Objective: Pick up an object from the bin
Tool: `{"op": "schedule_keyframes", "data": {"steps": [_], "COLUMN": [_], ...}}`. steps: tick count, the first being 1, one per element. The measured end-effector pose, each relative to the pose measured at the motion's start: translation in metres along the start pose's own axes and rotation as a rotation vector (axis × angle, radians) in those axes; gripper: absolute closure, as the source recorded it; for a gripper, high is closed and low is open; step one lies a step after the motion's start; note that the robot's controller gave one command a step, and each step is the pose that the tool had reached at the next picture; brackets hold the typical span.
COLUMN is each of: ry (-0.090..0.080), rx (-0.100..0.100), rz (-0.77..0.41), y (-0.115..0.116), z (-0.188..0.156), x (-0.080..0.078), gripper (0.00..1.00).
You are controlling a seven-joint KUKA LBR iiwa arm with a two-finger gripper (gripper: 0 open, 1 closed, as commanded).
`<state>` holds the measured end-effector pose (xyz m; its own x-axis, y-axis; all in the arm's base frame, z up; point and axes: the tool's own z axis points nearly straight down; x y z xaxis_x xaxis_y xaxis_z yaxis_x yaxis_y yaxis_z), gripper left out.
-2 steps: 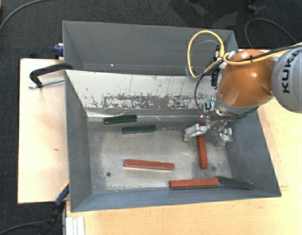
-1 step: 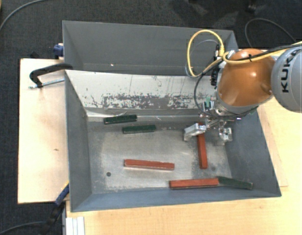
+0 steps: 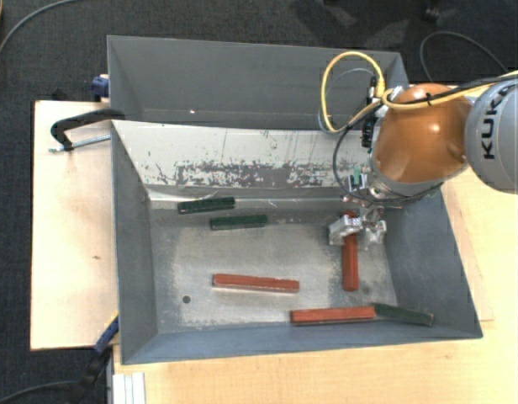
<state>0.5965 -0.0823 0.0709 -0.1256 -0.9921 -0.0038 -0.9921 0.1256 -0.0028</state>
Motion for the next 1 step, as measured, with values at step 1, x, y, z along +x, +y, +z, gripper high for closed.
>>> {"op": "schedule_keyframes", "data": {"steps": [1], "ry": [0.001], "rx": [0.012], "rz": [0.004], "y": [-0.0037], "z": [-0.1062], "x": [-0.0017], "gripper": [1.0]}}
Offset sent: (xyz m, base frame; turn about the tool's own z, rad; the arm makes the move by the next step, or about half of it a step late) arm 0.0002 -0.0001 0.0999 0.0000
